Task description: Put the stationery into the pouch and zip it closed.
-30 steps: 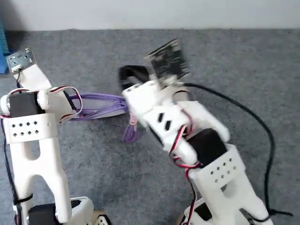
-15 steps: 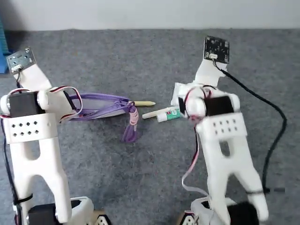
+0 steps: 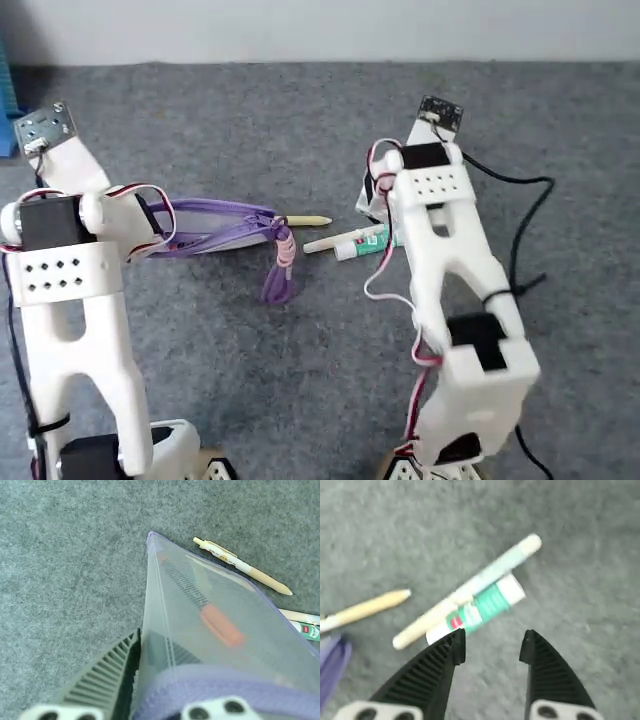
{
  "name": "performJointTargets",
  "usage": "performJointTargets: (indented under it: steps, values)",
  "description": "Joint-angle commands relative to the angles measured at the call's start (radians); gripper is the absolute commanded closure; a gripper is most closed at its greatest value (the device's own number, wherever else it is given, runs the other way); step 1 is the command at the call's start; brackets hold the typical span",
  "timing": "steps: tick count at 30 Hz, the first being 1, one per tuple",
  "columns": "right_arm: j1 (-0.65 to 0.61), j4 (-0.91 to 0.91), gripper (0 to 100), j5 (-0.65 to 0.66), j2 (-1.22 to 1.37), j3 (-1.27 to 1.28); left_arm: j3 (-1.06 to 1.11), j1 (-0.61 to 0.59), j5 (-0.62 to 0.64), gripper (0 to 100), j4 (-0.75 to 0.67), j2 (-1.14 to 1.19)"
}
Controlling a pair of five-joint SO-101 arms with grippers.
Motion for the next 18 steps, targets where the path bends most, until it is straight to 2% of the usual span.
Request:
performJointTargets:
  steps: [1,7,18]
  values:
    - [-0.002,0.013,83.2,-0.012,0.088,-0.138,-0.018,0.002,0.009,99,0.015,0.015]
    - [0.002,0.013,83.1,-0.012,0.222,-0.210,-0.018,0.002,0.009,99,0.015,0.015]
    - [0.059,0.051,83.2,-0.031,0.312,-0.209,-0.018,0.002,0.009,99,0.015,0.015]
